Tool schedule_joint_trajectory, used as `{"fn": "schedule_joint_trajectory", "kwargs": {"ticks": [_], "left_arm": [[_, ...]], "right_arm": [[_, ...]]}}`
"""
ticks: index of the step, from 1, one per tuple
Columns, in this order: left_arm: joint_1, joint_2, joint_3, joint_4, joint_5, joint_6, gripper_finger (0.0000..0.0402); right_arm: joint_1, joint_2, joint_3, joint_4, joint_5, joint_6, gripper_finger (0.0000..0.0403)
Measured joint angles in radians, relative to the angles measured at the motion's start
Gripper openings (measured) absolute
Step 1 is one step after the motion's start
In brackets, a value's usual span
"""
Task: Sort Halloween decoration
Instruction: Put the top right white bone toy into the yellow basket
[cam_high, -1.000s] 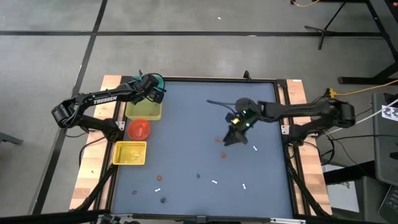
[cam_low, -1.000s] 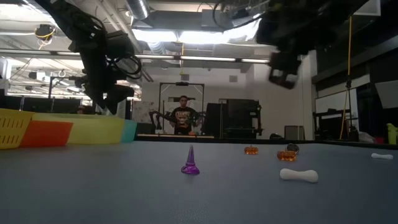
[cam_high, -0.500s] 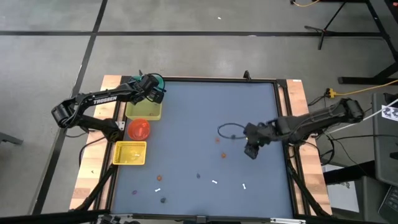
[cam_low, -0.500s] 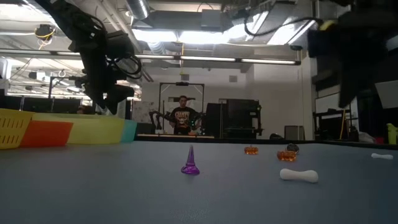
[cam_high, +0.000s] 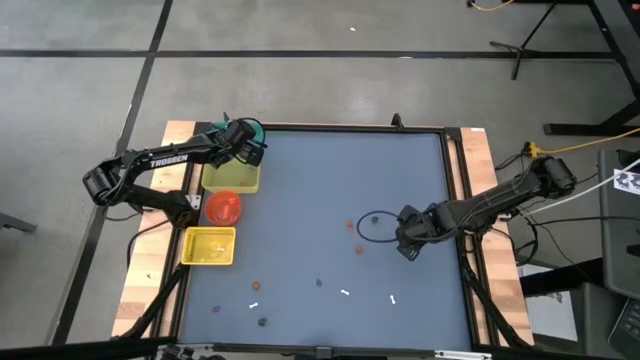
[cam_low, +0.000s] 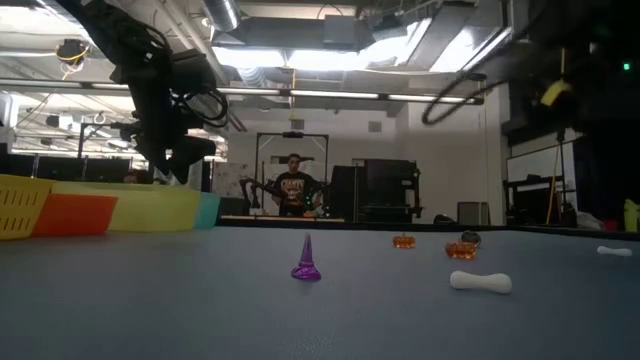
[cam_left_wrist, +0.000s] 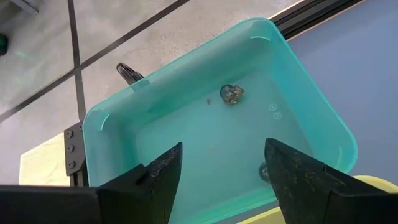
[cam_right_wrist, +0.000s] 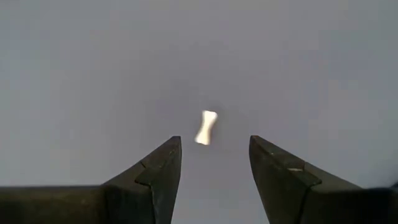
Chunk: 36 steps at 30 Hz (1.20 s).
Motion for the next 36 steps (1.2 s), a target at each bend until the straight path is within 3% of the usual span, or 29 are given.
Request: {"fn": "schedule_joint_trajectory", "kwargs": {"ticks": [23,36], "left_arm": [[0.0,0.0,0.0,0.0,0.004,0.0,0.0212],[0.0,0.0,0.0,0.0,0.004,0.0,0.0212]], "right_arm": [[-0.001,0.028,-0.14,0.196,-0.029,0.0,0.0185],[0.0,0.028,-0.141,0.2,-0.045,-0.008,0.0099]]}}
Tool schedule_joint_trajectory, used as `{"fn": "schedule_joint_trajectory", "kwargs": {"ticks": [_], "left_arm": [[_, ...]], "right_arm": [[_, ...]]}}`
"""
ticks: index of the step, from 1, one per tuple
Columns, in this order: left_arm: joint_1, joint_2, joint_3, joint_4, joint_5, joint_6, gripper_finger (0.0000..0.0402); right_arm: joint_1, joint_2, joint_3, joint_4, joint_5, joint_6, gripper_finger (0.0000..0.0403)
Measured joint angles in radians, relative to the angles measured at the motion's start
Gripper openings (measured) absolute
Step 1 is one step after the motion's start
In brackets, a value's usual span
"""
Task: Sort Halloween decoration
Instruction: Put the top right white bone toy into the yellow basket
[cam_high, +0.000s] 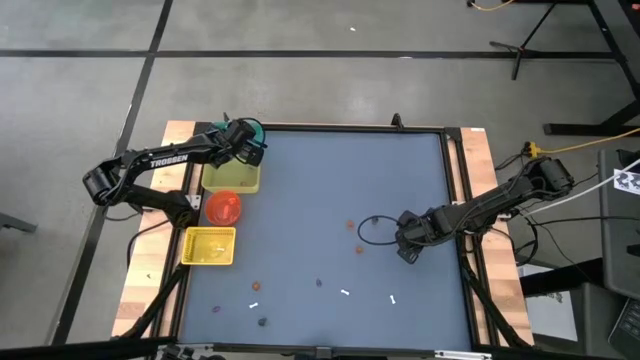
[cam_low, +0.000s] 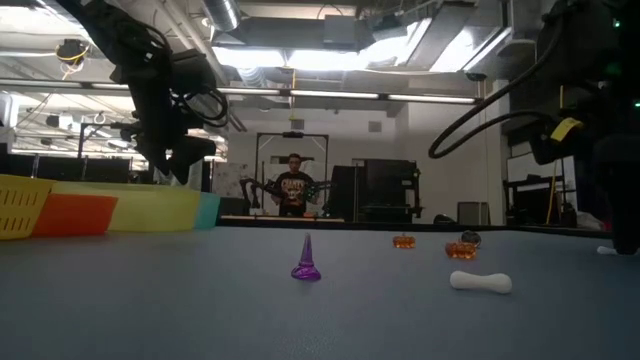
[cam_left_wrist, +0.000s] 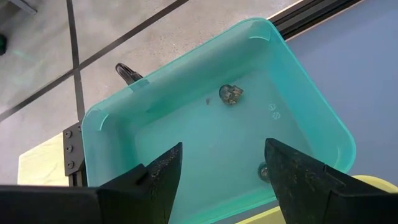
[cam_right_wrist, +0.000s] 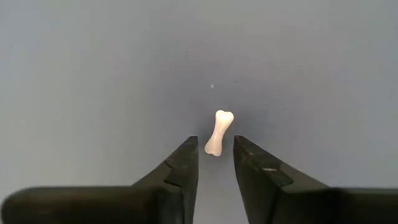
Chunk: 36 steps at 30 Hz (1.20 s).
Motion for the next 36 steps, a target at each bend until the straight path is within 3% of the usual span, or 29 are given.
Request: {"fn": "schedule_joint_trajectory", "kwargs": {"ticks": [9,36], "left_arm": [[0.0,0.0,0.0,0.0,0.0,0.0,0.0212],[0.0,0.0,0.0,0.0,0.0,0.0,0.0212]], "right_arm": [[0.0,0.0,0.0,0.0,0.014,-0.007,0.007],[0.0,-0.005,-0.05,0.064,-0.001,-0.026,0.0069]]}}
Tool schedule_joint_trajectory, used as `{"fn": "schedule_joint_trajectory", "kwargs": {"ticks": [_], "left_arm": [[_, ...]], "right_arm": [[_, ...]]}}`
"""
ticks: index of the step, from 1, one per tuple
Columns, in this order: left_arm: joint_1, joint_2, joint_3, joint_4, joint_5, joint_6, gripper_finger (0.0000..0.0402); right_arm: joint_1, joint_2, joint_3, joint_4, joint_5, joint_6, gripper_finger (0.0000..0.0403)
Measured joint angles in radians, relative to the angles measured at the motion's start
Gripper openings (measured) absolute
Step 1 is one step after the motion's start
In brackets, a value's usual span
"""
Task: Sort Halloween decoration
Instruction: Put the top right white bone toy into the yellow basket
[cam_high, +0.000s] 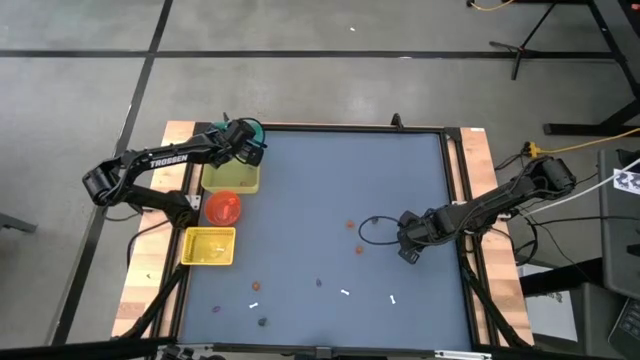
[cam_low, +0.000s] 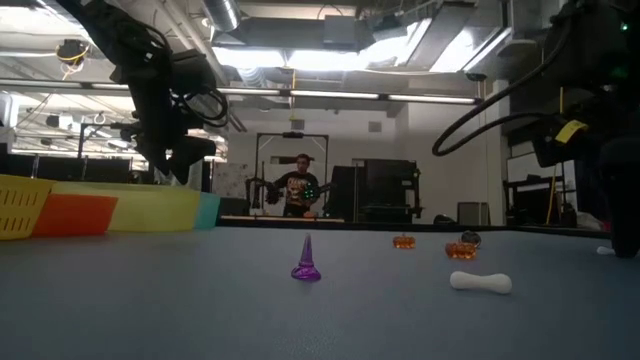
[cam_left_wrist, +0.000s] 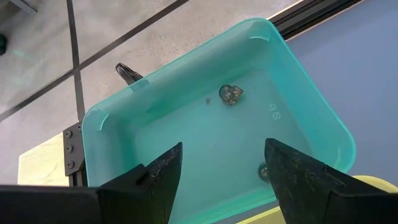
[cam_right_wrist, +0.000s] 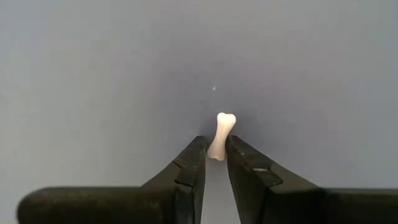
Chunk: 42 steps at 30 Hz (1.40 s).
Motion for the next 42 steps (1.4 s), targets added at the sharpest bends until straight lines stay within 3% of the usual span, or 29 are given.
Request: {"fn": "schedule_joint_trajectory", "kwargs": {"ticks": [20,31,37,42], "left_arm": [[0.0,0.0,0.0,0.0,0.002,0.0,0.0212],[0.0,0.0,0.0,0.0,0.004,0.0,0.0212],[-0.014,0.0,0.0,0.009,0.003,0.0,0.0212],[-0.06,0.0,0.0,0.068,0.037,0.043,0.0212]], "right_arm": [[0.0,0.003,-0.009,0.005,0.004,0.0,0.0068],[0.0,0.003,-0.009,0.005,0.005,0.001,0.0007],[0.0,0.005,0.005,0.001,-0.001,-0.002,0.0024],[-0.001,0.011,0.072,0.0,0.003,-0.095,0.0028]]}}
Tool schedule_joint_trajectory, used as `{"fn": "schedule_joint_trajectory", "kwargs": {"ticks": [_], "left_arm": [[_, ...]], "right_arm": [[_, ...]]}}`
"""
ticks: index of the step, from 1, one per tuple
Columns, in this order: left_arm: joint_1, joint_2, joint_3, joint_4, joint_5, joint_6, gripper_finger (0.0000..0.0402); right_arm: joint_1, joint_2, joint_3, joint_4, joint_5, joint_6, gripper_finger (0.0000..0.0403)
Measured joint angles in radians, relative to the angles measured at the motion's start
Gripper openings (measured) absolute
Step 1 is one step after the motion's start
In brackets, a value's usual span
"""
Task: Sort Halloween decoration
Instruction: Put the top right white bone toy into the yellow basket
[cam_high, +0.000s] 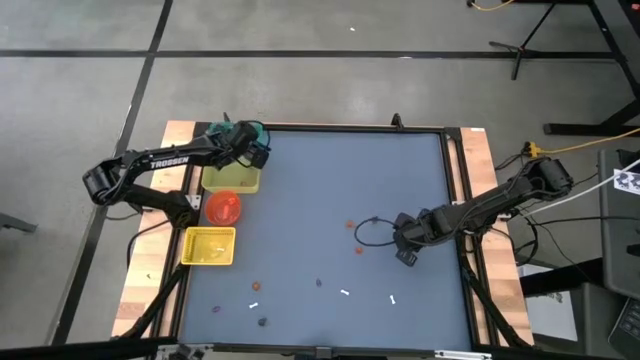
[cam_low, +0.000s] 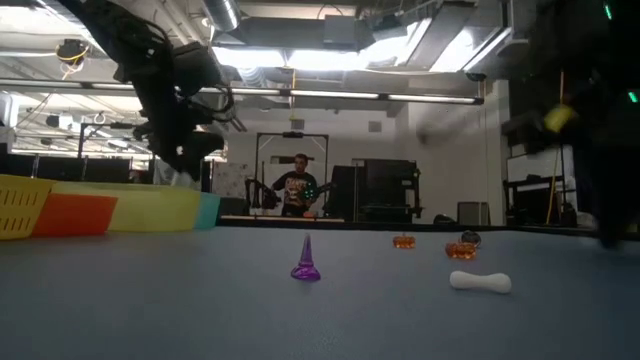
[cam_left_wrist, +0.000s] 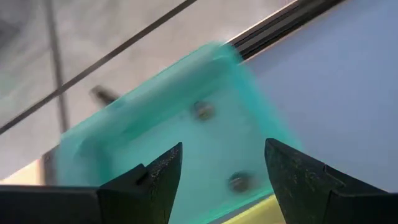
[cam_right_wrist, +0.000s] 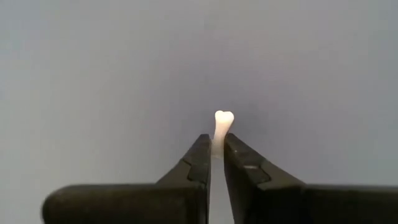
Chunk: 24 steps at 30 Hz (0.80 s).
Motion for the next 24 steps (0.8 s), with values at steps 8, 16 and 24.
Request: {"fn": "schedule_joint_trajectory", "kwargs": {"ticks": [8,16,24], "left_arm": [[-0.103,0.0,0.0,0.218,0.316,0.112,0.0212],[-0.283,0.0,0.0,0.391,0.61,0.207,0.0212],[-0.516,0.088,0.001,0.65,0.554,0.148,0.0212]], "right_arm": [[-0.028,-0.004,0.105,0.045,0.1,-0.222,0.0029],[-0.125,-0.004,0.137,0.272,0.109,-0.497,0.0029],[-0.211,-0.005,0.139,0.497,0.105,-0.633,0.003]]}}
